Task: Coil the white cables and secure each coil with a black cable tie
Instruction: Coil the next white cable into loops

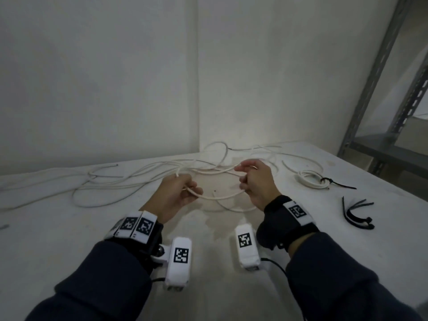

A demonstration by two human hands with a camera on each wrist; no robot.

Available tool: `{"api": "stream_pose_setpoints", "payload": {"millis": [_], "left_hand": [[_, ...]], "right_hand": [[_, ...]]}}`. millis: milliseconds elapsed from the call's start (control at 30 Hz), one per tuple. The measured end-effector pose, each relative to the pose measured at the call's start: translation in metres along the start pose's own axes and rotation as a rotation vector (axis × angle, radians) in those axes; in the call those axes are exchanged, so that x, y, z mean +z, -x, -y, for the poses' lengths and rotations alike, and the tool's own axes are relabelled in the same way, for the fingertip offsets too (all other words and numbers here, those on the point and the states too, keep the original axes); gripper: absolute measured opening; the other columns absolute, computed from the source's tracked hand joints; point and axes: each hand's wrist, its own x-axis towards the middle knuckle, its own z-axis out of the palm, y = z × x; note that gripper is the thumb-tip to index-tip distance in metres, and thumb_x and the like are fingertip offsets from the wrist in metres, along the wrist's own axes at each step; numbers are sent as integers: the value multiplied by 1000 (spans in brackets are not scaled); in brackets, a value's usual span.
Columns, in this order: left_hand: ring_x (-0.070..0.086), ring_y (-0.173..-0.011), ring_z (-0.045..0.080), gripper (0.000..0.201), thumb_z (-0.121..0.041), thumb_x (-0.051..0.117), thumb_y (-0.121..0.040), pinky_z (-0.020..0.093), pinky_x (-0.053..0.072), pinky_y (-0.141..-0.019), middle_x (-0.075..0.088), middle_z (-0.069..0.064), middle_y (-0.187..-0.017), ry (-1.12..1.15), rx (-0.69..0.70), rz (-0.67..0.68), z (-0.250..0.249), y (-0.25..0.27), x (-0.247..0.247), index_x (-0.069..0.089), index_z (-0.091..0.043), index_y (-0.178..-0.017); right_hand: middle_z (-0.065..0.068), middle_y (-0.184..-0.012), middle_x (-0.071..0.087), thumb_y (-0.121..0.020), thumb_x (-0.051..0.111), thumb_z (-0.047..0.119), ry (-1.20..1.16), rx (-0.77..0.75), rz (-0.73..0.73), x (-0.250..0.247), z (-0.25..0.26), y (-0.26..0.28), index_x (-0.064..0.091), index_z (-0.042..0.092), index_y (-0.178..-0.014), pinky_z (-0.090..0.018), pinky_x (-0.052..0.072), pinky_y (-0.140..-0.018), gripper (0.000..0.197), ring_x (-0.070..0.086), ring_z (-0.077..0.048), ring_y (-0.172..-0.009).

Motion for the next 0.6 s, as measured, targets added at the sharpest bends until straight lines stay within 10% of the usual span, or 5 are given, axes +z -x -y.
{"api": "stream_pose_setpoints", "payload": {"millis": [167,367,467,600], "left_hand": [[47,-35,13,22,-19,54,-91,21,54,-50,46,1,-45,264,-94,-40,-2,4,-26,51,-8,-73],[37,-27,8,24,-5,39,-100,24,50,-47,38,1,-43,202,62,-277,-5,8,-33,47,-5,-76],[50,-33,6,31,3,31,-98,22,51,-52,51,6,-54,310,120,-436,-6,9,-56,43,-6,-70],[52,-43,4,31,2,28,-99,15,44,-49,56,-1,-52,272,64,-493,-7,8,-77,38,-9,-72]], "right_hand": [[-16,-74,57,-85,25,-14,528,257,285,-5,-4,29,51,11,-100,-17,21,-33,39,27,-8,-38],[-19,-88,48,-88,33,-16,-74,173,-275,-14,-17,19,26,15,-135,-31,49,-54,57,48,-20,-59],[-20,-82,50,-90,37,-16,-208,220,-329,-16,-12,24,46,-7,-108,-43,55,-80,22,55,-27,-66],[-12,-79,48,-94,33,-10,21,206,-194,-4,-20,31,53,2,-92,-43,53,-75,24,52,-23,-65]]}}
